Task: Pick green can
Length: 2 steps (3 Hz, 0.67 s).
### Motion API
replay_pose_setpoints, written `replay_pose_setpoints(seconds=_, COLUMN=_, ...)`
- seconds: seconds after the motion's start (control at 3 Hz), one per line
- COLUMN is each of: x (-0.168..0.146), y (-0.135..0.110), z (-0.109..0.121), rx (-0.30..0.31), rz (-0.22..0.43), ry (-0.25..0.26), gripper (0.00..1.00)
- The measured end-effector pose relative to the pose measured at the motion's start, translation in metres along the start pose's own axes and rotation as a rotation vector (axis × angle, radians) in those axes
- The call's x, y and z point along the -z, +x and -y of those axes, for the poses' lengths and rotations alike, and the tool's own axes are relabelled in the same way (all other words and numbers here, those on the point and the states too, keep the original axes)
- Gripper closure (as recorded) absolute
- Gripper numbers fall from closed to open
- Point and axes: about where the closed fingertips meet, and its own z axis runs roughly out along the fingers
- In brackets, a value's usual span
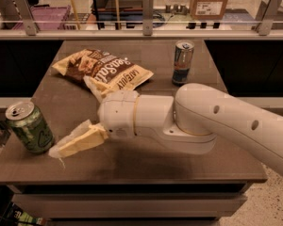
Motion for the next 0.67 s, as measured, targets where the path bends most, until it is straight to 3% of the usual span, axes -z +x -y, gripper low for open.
replay_pose_setpoints(seconds=0.33, x=-0.014, y=0.000, z=-0.004, rx=-0.003, rz=-0.074, ry=0.046, gripper=0.00)
replay_pose_setpoints(seconds=0.67, x=-0.028, y=0.002, z=-0.009, rx=-0.005, rz=-0.111, ry=0.061, gripper=0.00)
